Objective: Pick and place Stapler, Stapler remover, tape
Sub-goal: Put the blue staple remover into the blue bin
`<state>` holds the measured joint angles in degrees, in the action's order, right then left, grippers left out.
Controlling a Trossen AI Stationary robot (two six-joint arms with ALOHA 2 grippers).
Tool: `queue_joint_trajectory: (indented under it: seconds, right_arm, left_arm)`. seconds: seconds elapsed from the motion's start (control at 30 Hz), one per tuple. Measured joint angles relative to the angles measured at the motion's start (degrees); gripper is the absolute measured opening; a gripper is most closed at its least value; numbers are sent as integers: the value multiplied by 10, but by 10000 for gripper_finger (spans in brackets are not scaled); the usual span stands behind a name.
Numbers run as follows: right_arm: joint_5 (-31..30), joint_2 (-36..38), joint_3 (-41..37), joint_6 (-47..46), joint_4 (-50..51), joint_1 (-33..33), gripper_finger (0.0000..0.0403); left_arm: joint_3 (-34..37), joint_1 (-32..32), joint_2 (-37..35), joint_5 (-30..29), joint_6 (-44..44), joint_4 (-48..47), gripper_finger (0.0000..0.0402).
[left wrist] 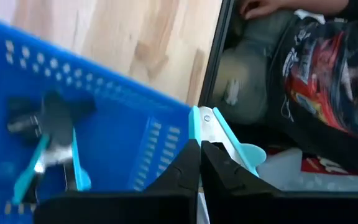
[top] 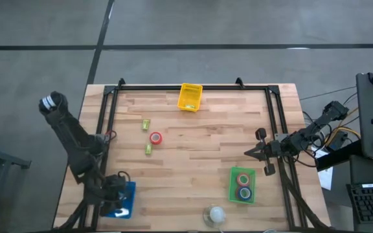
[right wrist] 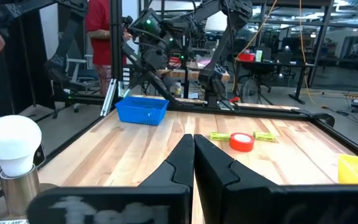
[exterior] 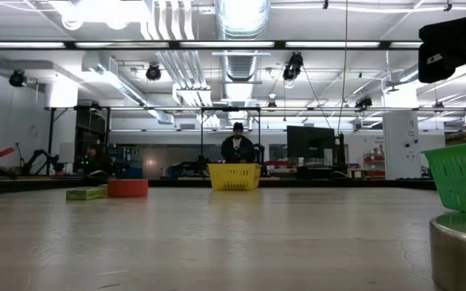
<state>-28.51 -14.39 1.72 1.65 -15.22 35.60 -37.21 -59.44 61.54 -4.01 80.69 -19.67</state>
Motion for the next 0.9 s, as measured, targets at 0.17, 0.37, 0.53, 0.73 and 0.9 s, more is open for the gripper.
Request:
queue_joint_trajectory:
  seconds: [0.17, 0.37, 0.53, 0.73, 0.9]
  right_arm:
    - [0, 0, 0, 0, 0, 0, 8]
    - [0, 0, 0, -1, 0, 0, 8]
    - [0, 0, 0, -1, 0, 0, 8]
    - [0, 0, 0, 0, 0, 0, 8]
    - [0, 0, 0, 0, 0, 0, 8]
  left_arm:
    - [0, -13, 0, 0, 20, -49, 7]
    - [1, -13, 0, -1, 35, -127, 12]
    - [10, -11, 0, -8, 35, -130, 9]
    - [31, -10, 7, -15, 44, -101, 12]
    - [46, -9, 7, -17, 67, -94, 13]
